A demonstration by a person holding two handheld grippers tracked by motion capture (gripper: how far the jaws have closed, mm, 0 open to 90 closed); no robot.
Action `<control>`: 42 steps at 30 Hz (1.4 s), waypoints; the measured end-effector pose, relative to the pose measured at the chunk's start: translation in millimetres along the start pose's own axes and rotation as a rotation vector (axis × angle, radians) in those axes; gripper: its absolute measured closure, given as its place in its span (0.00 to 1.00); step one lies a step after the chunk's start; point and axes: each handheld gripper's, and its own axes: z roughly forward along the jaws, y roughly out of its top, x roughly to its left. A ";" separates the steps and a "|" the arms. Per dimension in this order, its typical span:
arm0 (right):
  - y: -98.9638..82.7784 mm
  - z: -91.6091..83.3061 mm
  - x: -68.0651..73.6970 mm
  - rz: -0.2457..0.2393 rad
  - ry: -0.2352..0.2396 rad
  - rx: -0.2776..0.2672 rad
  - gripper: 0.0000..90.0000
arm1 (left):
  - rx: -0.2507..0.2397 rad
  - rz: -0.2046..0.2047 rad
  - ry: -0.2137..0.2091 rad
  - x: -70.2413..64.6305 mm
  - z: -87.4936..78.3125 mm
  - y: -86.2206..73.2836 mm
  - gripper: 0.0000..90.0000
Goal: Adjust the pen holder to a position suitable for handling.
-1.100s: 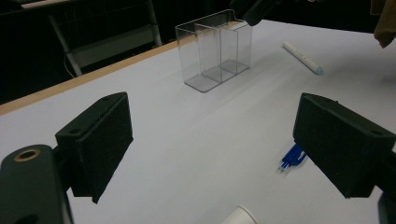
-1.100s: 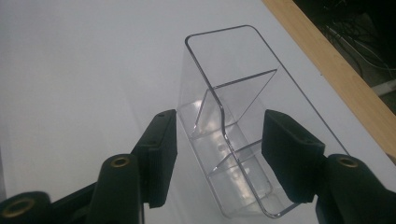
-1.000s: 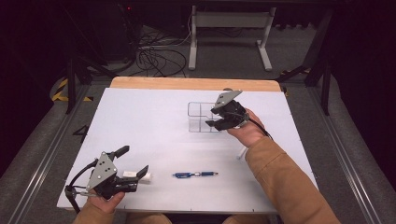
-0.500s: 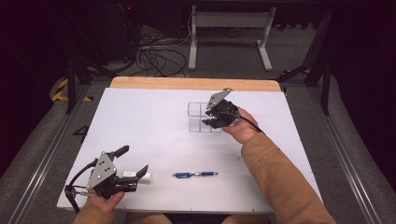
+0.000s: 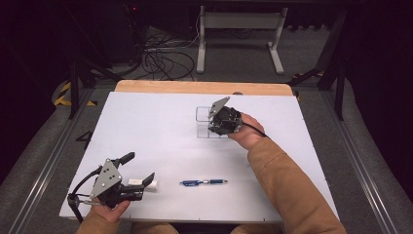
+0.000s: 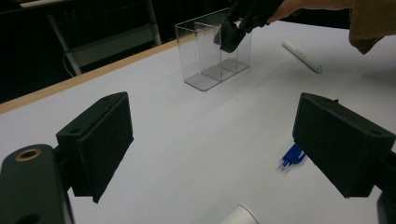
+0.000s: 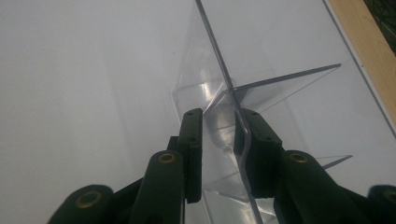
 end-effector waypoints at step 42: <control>42.9 -7.7 43.0 -0.170 0.264 0.012 0.96 | 0.003 -0.011 -0.008 -1.0 0.1 0.0 0.15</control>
